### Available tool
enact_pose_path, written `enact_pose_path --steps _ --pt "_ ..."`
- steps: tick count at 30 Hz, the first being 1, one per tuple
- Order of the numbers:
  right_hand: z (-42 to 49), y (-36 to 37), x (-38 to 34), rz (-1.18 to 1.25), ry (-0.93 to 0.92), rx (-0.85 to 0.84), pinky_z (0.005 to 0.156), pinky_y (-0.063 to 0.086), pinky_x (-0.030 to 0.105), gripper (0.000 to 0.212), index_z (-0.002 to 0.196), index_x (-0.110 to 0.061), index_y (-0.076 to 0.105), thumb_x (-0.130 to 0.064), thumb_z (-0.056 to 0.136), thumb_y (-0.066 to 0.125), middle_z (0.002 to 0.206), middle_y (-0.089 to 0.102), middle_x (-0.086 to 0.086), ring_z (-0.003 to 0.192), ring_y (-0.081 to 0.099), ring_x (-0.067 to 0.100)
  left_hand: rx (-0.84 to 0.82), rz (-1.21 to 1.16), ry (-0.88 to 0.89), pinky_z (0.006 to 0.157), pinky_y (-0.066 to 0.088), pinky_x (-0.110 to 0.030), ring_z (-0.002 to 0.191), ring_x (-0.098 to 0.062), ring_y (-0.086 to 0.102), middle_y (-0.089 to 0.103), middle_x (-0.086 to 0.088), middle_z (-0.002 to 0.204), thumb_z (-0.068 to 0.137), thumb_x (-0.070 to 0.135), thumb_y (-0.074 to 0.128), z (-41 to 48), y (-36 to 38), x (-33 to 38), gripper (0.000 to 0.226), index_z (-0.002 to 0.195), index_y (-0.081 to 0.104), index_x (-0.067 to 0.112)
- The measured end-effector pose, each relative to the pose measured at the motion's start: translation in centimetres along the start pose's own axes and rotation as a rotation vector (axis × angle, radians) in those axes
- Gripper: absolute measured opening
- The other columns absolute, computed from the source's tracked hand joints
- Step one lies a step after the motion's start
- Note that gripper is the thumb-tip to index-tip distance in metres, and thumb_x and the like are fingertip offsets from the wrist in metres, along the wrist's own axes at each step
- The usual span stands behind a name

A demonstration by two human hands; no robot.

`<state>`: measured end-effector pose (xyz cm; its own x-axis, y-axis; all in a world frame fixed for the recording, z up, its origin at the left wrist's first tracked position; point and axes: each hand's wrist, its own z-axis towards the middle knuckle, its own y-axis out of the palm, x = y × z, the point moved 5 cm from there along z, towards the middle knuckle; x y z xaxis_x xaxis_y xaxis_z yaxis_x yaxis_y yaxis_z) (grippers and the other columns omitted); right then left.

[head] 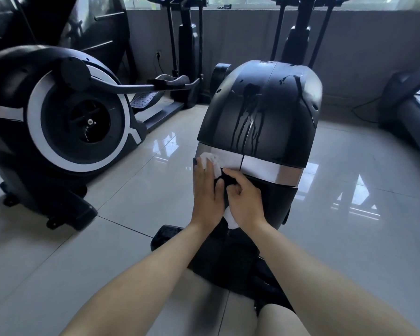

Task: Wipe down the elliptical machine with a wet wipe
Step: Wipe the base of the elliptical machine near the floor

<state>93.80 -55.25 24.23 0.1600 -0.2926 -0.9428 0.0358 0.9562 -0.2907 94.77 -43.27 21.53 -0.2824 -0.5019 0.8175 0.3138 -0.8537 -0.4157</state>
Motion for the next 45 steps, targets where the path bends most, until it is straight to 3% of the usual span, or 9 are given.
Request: enact_pose_path --steps 6,13,19,26,30,36,39,43,45 --pt "-0.2 -0.3 -0.5 0.072 0.049 -0.041 0.088 0.049 0.016 0.042 0.128 -0.043 0.065 -0.015 0.102 0.050 0.104 0.068 -0.025 0.094 0.064 -0.004 -0.008 0.193 0.180 0.126 0.009 -0.025 0.155 -0.004 -0.007 0.000 0.008 0.168 0.108 0.010 0.040 0.3 -1.7 -0.1 0.061 0.163 0.014 0.018" --pt "1.4 0.0 -3.7 0.235 -0.012 0.080 0.077 0.058 0.026 0.027 0.127 -0.028 0.063 -0.022 0.104 0.052 0.080 0.069 -0.004 0.075 0.067 0.008 -0.132 0.190 0.346 0.126 0.024 -0.041 0.157 -0.015 0.013 0.019 0.002 0.167 0.104 0.025 0.034 2.4 -2.9 2.9 0.058 0.160 0.027 0.015" --pt "4.0 1.1 -7.8 0.143 -0.056 0.189 0.072 0.059 0.025 0.028 0.133 -0.030 0.054 -0.026 0.105 0.051 0.082 0.072 0.002 0.078 0.070 0.011 -0.320 0.085 0.486 0.119 0.039 -0.042 0.152 -0.016 0.030 0.027 0.000 0.167 0.104 -0.003 0.043 5.1 -6.6 3.0 0.058 0.159 0.030 0.010" --pt "6.0 0.8 -16.2 0.359 0.358 0.253 0.088 0.060 0.033 0.019 0.114 -0.021 0.068 -0.033 0.104 0.056 0.102 0.076 -0.003 0.095 0.073 0.010 -0.673 -0.040 0.180 0.121 0.021 -0.015 0.153 0.003 0.015 0.018 0.010 0.168 0.101 -0.009 0.041 11.0 -11.9 11.8 0.068 0.160 0.029 0.024" --pt "6.7 -1.6 -24.0 0.549 0.490 0.360 0.082 0.062 0.032 0.020 0.116 -0.012 0.066 -0.026 0.104 0.059 0.106 0.075 0.007 0.089 0.074 0.013 -0.689 -0.152 0.011 0.119 0.028 -0.021 0.152 -0.003 0.021 0.021 0.015 0.164 0.101 0.002 0.048 14.6 -16.1 19.5 0.065 0.140 0.042 0.054" --pt "6.5 -3.9 -34.0 0.756 0.706 0.504 0.092 0.058 0.055 0.018 0.119 -0.013 0.061 -0.023 0.106 0.054 0.116 0.069 0.012 0.106 0.071 0.030 -0.825 -0.166 -0.196 0.077 0.049 -0.015 0.100 -0.007 0.064 0.052 0.014 0.129 0.098 0.035 0.066 17.9 -21.5 28.0 0.045 0.133 0.037 0.036" --pt "6.9 -3.8 -37.8 0.814 0.763 0.518 0.072 0.062 0.047 0.016 0.117 -0.014 0.060 -0.023 0.107 0.051 0.102 0.068 0.008 0.083 0.073 0.025 -0.905 -0.064 -0.211 0.071 0.045 -0.013 0.096 -0.005 0.062 0.056 0.009 0.123 0.095 0.039 0.069 19.8 -23.1 29.7 0.044 0.127 0.039 0.036" --pt "7.8 -3.0 -38.7 0.774 0.769 0.561 0.080 0.063 0.052 0.023 0.121 -0.004 0.059 -0.021 0.107 0.051 0.112 0.069 0.021 0.096 0.073 0.036 -0.949 0.011 -0.201 0.072 0.053 -0.027 0.088 -0.015 0.067 0.067 0.007 0.097 0.099 0.029 0.063 22.4 -23.4 30.1 0.016 0.112 0.054 0.027" --pt "8.3 -2.9 -38.1 0.735 0.783 0.574 0.060 0.062 0.040 0.021 0.117 -0.003 0.060 -0.018 0.106 0.050 0.106 0.071 0.016 0.082 0.073 0.025 -1.003 0.093 -0.181 0.078 0.056 -0.034 0.088 -0.018 0.067 0.066 0.006 0.091 0.098 0.022 0.059 23.6 -23.0 29.6 0.010 0.107 0.056 0.025"
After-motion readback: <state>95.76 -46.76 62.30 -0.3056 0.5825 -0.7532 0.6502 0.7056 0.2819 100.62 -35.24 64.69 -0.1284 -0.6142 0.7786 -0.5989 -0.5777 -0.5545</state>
